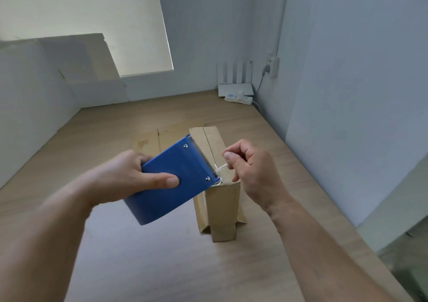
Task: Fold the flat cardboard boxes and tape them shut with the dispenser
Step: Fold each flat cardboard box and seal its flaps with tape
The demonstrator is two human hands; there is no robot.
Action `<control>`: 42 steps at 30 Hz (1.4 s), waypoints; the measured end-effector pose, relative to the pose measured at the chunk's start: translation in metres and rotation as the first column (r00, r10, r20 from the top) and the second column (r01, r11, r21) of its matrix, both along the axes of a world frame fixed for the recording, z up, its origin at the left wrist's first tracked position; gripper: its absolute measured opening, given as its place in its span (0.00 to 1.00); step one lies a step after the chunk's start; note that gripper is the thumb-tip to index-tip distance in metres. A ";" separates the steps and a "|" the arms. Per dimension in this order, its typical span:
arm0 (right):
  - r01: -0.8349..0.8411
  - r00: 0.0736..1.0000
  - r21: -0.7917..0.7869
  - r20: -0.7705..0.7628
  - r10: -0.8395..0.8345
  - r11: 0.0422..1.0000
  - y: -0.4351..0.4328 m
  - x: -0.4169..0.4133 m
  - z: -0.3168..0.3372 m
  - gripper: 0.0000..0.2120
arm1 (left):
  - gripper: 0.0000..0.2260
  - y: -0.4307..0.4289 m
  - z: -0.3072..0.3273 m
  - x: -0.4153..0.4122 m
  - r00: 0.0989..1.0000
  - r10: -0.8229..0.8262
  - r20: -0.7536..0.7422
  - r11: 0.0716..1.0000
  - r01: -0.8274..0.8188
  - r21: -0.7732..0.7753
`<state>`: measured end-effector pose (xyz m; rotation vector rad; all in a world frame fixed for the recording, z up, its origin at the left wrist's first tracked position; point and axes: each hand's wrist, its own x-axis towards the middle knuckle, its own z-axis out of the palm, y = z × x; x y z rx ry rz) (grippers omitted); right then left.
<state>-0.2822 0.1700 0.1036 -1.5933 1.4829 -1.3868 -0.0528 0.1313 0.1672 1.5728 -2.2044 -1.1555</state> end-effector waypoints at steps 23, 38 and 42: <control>0.226 0.941 0.412 0.142 -0.307 0.883 -0.013 -0.024 -0.064 0.10 | 0.47 -0.063 -0.023 -0.008 0.906 -0.154 0.394 0.964 0.050 0.261; 0.059 0.904 0.625 0.297 -0.307 0.779 -0.026 -0.014 -0.102 0.10 | 0.46 -0.080 -0.071 -0.010 0.888 -0.094 0.450 0.956 -0.046 0.291; 0.262 0.926 0.666 0.030 -0.376 0.699 -0.018 -0.011 -0.129 0.06 | 0.39 -0.080 -0.073 -0.006 0.890 -0.087 0.447 0.960 -0.045 0.278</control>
